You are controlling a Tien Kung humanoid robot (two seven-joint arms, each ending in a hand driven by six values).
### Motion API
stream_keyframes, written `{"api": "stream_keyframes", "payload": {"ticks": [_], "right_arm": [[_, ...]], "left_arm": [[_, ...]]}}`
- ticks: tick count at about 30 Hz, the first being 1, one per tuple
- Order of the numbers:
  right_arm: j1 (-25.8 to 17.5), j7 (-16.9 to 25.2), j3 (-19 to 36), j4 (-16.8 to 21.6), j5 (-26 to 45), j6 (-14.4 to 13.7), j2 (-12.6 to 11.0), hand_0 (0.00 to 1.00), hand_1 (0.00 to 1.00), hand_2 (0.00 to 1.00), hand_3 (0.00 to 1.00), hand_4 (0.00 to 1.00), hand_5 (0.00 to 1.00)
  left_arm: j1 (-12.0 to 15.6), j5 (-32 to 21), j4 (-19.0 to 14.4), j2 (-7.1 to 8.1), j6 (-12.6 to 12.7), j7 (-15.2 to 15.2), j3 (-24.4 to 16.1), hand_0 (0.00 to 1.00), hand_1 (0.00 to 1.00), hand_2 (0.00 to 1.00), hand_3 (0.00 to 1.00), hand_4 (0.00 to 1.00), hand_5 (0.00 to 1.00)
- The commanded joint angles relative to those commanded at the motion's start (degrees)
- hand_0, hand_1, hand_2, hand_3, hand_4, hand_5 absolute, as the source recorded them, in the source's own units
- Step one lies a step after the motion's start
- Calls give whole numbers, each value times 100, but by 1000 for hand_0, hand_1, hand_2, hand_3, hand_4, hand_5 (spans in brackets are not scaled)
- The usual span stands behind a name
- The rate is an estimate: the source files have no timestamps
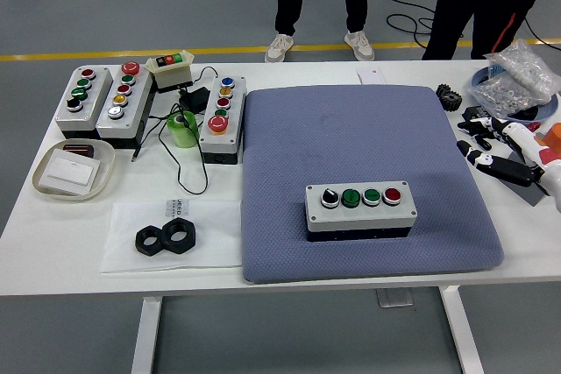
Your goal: Pick up the button,place it on the desk,press the button,press the button
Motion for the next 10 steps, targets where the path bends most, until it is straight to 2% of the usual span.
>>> {"api": "stream_keyframes", "payload": {"ticks": [10], "right_arm": [[45,-20,-46,-25,-62,-12,5,932,870,836,778,666,606]], "left_arm": [[-6,-67,0,-10,74,4,44,759,925,971,894,582,998]]}}
